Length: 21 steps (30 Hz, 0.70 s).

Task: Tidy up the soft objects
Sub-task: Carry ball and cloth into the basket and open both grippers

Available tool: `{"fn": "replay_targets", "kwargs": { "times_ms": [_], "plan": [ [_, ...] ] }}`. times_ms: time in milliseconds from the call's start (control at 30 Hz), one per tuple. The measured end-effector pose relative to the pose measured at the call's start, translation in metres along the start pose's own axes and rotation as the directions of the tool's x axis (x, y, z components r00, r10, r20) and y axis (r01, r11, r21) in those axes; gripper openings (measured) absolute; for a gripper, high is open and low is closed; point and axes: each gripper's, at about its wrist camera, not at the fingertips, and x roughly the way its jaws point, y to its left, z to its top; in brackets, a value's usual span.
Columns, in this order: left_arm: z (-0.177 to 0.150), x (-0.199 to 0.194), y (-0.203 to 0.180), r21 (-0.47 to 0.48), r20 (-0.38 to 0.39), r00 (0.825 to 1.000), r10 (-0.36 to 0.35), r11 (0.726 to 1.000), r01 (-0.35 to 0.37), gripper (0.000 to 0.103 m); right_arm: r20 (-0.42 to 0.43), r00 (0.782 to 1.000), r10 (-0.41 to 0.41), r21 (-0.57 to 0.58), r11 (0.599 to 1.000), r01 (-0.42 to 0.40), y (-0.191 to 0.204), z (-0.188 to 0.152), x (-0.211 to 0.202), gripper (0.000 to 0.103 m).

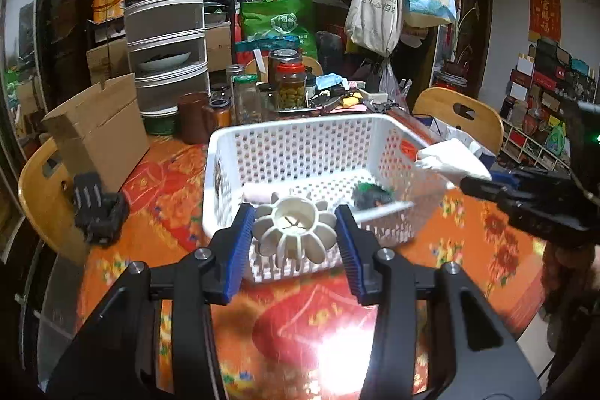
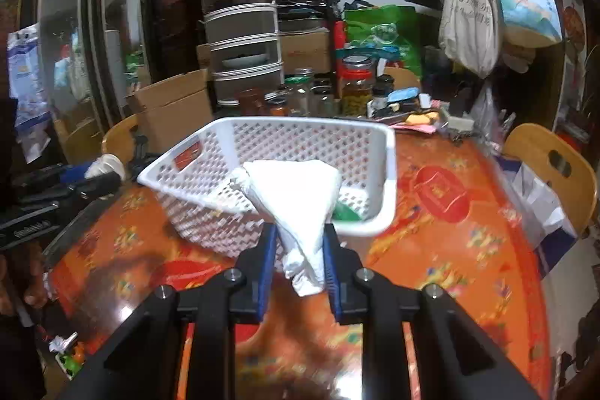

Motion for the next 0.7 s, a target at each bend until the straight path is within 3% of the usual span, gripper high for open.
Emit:
{"fn": "replay_targets", "kwargs": {
  "times_ms": [167,333,700],
  "plan": [
    [0.041,0.037,0.008,-0.030,-0.053,0.999,0.000,1.000,-0.002,0.041,-0.038,0.999,-0.007,0.014,1.000,0.007,-0.009,0.031,0.026,0.023],
    [0.066,0.086,0.016,-0.039,-0.121,0.992,0.041,0.998,-0.046,0.041,-0.112,0.993,-0.033,0.002,0.999,0.033,-0.012,0.051,0.064,0.023],
    [0.056,0.169,0.031,-0.076,-0.251,0.967,0.051,0.994,-0.073,0.041,-0.221,0.974,-0.049,0.002,0.999,0.051,-0.011,0.052,0.125,0.023]
  ]
}}
